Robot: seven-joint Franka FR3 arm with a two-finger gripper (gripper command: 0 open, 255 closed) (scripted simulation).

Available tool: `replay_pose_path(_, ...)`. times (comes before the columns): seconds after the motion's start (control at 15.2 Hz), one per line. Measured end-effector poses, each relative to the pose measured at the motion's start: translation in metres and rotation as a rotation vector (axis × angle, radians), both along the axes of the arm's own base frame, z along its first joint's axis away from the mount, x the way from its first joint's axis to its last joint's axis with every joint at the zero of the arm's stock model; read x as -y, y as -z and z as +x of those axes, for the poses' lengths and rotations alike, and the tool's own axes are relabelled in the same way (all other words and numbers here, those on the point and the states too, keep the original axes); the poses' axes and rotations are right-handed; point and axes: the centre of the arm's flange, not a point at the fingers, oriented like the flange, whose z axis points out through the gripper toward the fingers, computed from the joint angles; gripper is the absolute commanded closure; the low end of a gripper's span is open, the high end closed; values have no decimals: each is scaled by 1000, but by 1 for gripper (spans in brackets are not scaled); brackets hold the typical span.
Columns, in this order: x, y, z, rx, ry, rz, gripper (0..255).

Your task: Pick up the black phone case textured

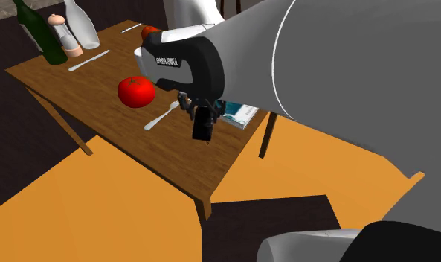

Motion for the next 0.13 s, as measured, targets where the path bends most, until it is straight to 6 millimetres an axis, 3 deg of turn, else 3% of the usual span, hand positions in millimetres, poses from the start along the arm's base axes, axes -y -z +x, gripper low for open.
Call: replay_pose_path(0.13,0,-8,0,0,0,0,255)
